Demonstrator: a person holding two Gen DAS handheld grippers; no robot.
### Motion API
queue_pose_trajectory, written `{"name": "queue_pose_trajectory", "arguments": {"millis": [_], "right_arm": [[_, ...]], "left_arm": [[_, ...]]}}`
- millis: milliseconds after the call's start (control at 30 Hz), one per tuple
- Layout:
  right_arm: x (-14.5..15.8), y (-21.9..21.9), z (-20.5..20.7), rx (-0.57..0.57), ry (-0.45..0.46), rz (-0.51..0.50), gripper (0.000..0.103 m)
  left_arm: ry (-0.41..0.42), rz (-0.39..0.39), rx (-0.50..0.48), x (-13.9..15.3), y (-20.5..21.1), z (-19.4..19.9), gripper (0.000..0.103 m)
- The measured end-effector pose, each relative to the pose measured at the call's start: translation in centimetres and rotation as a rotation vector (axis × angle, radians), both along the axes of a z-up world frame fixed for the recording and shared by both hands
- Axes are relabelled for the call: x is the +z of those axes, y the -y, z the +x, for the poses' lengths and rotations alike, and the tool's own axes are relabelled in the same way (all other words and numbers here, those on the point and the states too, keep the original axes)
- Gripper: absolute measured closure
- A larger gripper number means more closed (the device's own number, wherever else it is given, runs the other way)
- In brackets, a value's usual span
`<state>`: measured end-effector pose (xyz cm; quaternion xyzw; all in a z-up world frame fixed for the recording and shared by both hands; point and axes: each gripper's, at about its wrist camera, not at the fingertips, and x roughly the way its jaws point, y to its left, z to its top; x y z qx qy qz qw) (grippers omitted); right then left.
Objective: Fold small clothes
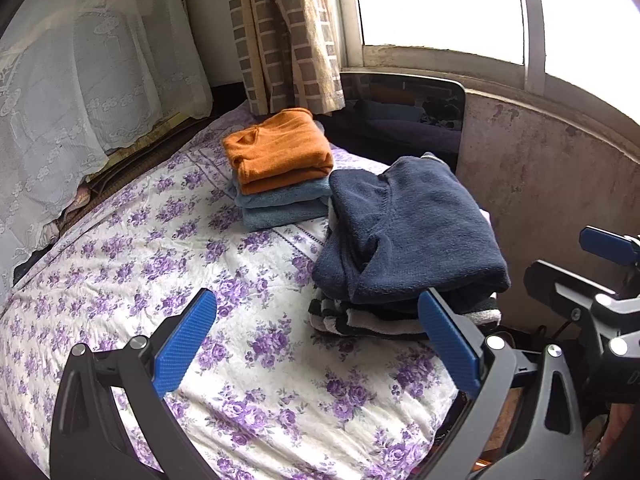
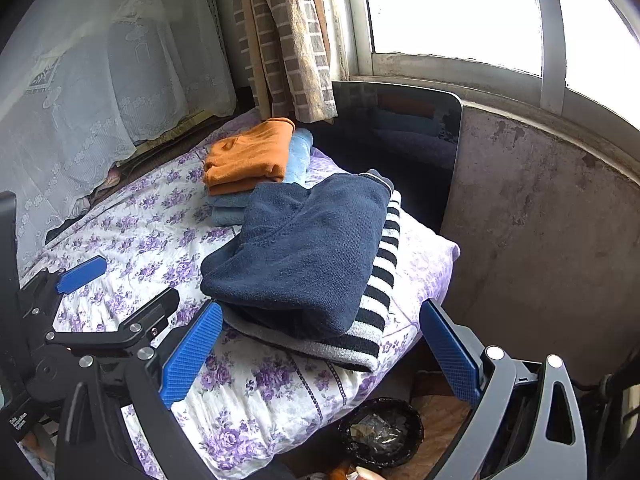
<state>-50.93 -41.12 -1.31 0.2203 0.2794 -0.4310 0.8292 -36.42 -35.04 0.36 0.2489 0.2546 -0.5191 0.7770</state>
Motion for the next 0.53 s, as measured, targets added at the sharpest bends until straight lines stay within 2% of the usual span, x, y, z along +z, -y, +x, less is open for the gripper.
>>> {"name": "queue_pose_trajectory", "arguments": {"millis": [267, 533], "right_arm": [[-0.05, 0.11, 0.03, 0.0, -0.001, 0.005, 0.004], [-0.09, 0.14, 0.05, 0.0, 0.0, 0.007, 0.004]], "left_arm": [[0.015, 0.013, -0.01, -0.14, 0.46, -0.43, 0.005], [-0.022, 0.026, 0.003, -0.36, 0.7, 0.4, 0.005]]}}
